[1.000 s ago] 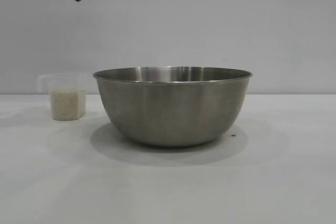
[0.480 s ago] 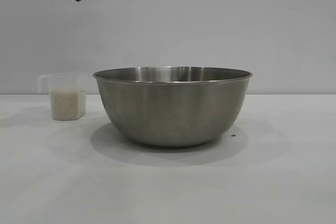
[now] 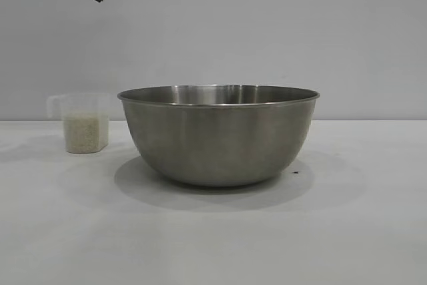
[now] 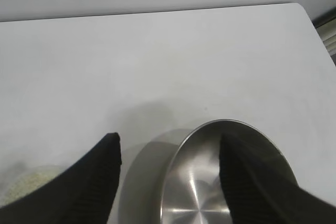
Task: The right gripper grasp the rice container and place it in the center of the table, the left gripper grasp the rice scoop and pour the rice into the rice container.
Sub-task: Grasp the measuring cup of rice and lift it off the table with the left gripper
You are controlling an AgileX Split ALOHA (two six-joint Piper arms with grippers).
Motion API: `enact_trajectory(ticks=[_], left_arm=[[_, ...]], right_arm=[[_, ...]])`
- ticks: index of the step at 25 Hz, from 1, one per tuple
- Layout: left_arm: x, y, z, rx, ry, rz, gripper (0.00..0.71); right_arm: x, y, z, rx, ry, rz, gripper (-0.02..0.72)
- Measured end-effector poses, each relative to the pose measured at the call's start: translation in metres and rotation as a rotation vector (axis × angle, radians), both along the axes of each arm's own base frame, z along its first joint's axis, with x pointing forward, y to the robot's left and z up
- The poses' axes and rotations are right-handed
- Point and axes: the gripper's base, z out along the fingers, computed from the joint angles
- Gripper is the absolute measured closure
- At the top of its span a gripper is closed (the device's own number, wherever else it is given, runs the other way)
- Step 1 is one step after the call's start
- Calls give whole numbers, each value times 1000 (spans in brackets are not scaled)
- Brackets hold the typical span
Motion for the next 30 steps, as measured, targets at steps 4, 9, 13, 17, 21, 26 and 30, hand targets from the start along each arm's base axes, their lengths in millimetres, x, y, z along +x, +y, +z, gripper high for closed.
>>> enact_trajectory(ticks=[4, 9, 13, 17, 21, 26, 30], left_arm=[[0, 0, 0, 0, 1, -1, 299], [0, 0, 0, 0, 1, -4, 299], [0, 0, 0, 0, 1, -4, 299], [0, 0, 0, 0, 1, -4, 299], [0, 0, 0, 0, 1, -4, 299], [0, 0, 0, 2, 1, -5, 299], [0, 0, 0, 4, 1, -5, 299]], right_arm=[[-3, 0, 2, -4, -44, -3, 229], [2, -1, -5, -2, -73, -9, 229], [2, -1, -4, -2, -81, -10, 229], [2, -1, -4, -2, -81, -10, 229], [2, -1, -4, -2, -81, -10, 229], [2, -1, -4, -2, -83, -10, 229], [2, -1, -5, -2, -86, -10, 229]])
